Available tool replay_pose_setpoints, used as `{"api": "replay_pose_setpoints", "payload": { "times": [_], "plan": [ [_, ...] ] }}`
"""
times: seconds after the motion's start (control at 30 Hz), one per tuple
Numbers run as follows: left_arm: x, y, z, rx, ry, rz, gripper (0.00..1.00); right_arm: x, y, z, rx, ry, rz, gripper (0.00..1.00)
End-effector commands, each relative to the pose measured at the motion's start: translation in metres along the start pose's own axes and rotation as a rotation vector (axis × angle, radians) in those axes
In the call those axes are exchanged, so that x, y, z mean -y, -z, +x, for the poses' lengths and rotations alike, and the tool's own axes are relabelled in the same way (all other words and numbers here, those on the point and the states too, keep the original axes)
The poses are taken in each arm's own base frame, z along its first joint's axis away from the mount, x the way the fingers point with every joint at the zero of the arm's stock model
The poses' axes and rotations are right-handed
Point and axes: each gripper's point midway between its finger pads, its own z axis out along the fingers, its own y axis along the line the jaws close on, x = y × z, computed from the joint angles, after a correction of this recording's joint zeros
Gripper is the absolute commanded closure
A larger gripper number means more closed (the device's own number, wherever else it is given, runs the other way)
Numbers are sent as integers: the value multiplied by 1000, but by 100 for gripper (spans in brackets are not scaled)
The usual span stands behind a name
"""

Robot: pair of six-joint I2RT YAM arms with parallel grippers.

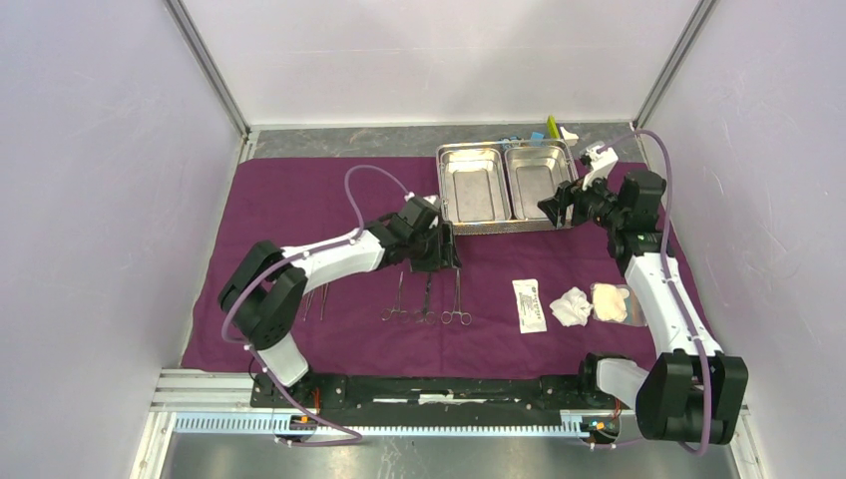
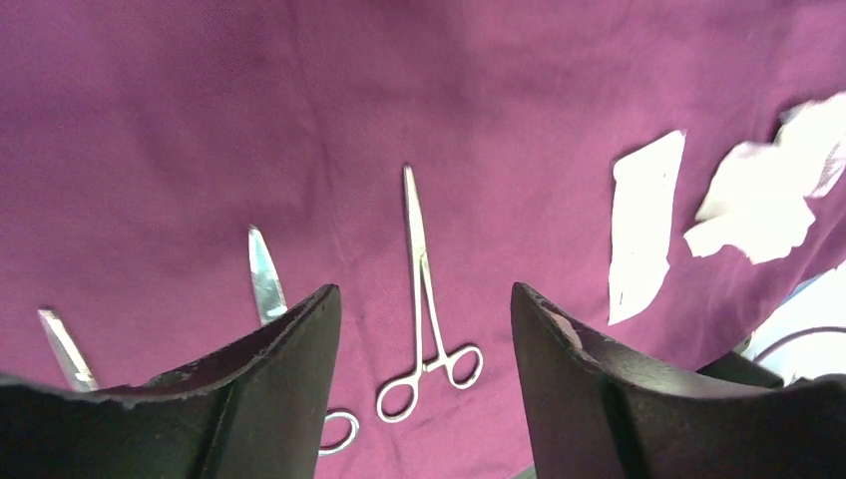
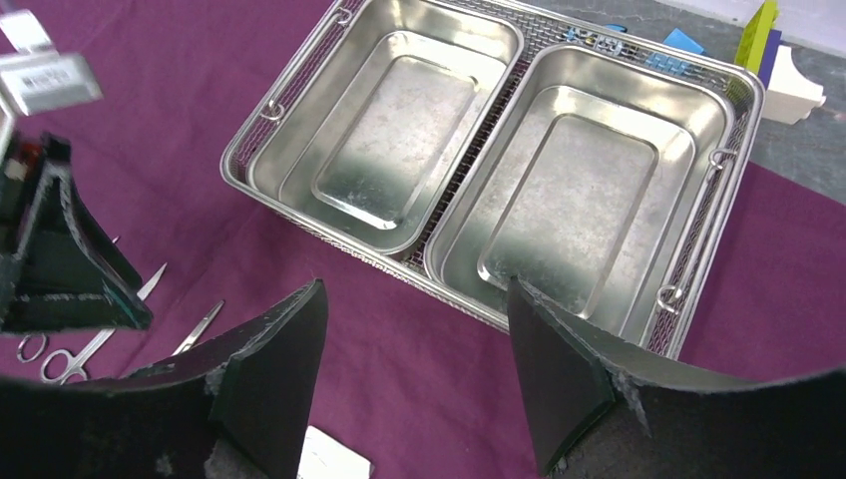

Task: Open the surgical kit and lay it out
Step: Reset both arms

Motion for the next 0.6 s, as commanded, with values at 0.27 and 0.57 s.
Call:
{"api": "replay_pose_setpoints", "payload": {
  "times": [0.27,0.57],
  "plan": [
    [-11,86,-139,442,-163,-39,0,16,-14,-33,44,131,4,2],
    [-50,148,-204,680,-209,-200,0,19,-19,-39,75,174,20,2]
  ]
}}
